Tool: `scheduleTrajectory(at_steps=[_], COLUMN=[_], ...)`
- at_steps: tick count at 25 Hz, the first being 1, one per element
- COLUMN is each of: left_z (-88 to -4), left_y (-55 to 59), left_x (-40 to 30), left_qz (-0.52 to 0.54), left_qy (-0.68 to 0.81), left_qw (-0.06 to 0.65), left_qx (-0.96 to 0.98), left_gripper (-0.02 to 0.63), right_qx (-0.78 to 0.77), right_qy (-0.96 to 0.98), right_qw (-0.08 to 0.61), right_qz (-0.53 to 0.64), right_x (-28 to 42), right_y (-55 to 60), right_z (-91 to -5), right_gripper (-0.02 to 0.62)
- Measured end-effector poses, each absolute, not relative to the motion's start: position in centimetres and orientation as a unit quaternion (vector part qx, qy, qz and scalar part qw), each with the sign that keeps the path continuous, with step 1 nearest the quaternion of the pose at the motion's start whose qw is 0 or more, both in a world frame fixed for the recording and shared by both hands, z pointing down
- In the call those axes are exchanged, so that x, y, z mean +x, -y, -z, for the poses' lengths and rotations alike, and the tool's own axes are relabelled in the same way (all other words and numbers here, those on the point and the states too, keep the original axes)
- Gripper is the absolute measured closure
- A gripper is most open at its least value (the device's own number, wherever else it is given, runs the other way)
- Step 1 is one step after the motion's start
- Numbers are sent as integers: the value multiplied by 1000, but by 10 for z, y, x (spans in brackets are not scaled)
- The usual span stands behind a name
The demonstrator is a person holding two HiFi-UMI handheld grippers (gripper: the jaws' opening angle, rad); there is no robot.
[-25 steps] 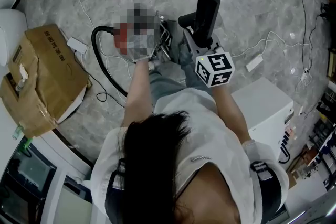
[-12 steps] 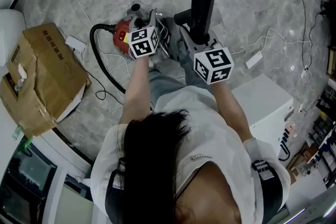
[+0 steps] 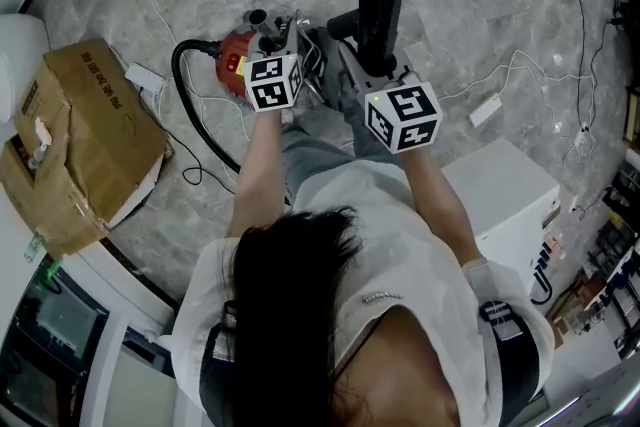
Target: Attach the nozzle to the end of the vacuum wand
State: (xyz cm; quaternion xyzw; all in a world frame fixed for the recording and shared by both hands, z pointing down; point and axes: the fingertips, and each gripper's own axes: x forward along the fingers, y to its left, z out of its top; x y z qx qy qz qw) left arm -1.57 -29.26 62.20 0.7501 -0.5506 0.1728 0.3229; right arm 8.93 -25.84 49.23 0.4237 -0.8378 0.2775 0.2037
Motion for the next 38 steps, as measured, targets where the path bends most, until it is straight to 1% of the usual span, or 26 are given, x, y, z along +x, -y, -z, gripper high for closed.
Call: scheduleTrajectory(at_steps=[15,23,29,32,38], left_z=[-588,-576,-569,-566,-562], left_y=[245,232,228,228,225], left_x=[21,37,52,57,67], left_qz=[-181,-177,-179,-179,-184], left_qy=[490,476,462,460,451], left_qw=[279,259,248,243,235], left_qx=[806,822,832,835,841], left_gripper=[520,522,522,522,522], right_qx=[394,368,340,323,312], right_qy=[859,883,897,902,903], right_qw=[205,186,195,211,219], right_qz=[-255,-226,-204,-196,-196], right_x=[69,63,59,56,54], right_y=[243,234,226,222,220], right_z=[-477,-439,-419,-417,-414], right_gripper=[489,489,489,489,489])
